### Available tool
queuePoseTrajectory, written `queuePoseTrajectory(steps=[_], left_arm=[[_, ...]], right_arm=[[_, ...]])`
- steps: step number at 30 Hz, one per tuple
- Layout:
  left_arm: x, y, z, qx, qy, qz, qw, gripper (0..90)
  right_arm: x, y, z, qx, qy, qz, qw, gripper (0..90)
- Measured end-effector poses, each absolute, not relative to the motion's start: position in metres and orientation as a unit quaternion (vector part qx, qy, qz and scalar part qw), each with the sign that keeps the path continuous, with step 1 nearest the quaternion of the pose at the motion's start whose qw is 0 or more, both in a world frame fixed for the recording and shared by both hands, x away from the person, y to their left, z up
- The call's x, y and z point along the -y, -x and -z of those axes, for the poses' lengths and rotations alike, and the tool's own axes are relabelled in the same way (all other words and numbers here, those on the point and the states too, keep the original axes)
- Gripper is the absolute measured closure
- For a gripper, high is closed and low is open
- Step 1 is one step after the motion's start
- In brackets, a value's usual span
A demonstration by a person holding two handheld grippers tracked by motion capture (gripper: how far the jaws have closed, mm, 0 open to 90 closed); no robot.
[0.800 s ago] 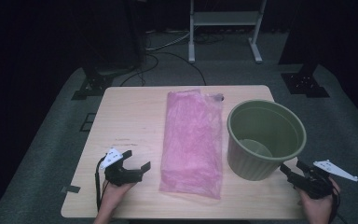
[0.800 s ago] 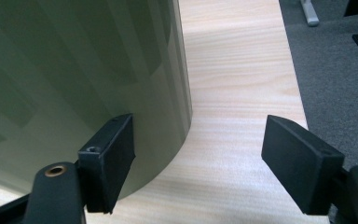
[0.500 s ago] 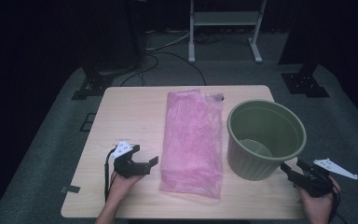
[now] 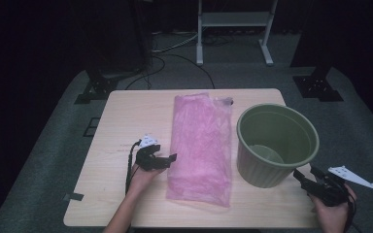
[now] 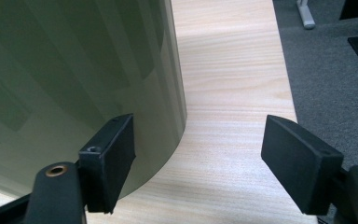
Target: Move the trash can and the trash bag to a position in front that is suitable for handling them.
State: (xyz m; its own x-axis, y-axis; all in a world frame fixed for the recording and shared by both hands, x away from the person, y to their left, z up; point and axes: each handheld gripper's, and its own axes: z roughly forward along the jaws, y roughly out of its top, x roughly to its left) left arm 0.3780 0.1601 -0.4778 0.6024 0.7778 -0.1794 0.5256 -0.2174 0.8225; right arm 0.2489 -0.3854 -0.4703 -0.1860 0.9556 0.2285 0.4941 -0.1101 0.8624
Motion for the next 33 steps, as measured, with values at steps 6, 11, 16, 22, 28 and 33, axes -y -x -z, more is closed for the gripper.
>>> queuePoseTrajectory(steps=[6, 11, 16, 22, 28, 33], left_arm=[[-0.145, -0.385, 0.479, -0.406, -0.789, -0.136, 0.440, 22.1], [-0.137, -0.385, 0.478, -0.383, -0.815, -0.159, 0.406, 46.2], [-0.132, -0.383, 0.479, -0.367, -0.829, -0.174, 0.384, 69.8], [-0.140, -0.383, 0.476, -0.360, -0.838, -0.177, 0.371, 85.9], [-0.163, -0.380, 0.474, -0.372, -0.839, -0.183, 0.353, 88.7], [-0.190, -0.375, 0.472, -0.394, -0.831, -0.191, 0.344, 88.7]], right_arm=[[0.388, -0.245, 0.469, -0.612, -0.589, -0.462, 0.255, 25.0], [0.391, -0.243, 0.469, -0.611, -0.588, -0.464, 0.255, 25.0], [0.392, -0.243, 0.471, -0.613, -0.587, -0.464, 0.253, 25.0], [0.390, -0.243, 0.472, -0.615, -0.588, -0.462, 0.252, 25.1], [0.389, -0.244, 0.473, -0.617, -0.587, -0.462, 0.248, 25.0], [0.387, -0.244, 0.473, -0.620, -0.585, -0.462, 0.246, 25.0]])
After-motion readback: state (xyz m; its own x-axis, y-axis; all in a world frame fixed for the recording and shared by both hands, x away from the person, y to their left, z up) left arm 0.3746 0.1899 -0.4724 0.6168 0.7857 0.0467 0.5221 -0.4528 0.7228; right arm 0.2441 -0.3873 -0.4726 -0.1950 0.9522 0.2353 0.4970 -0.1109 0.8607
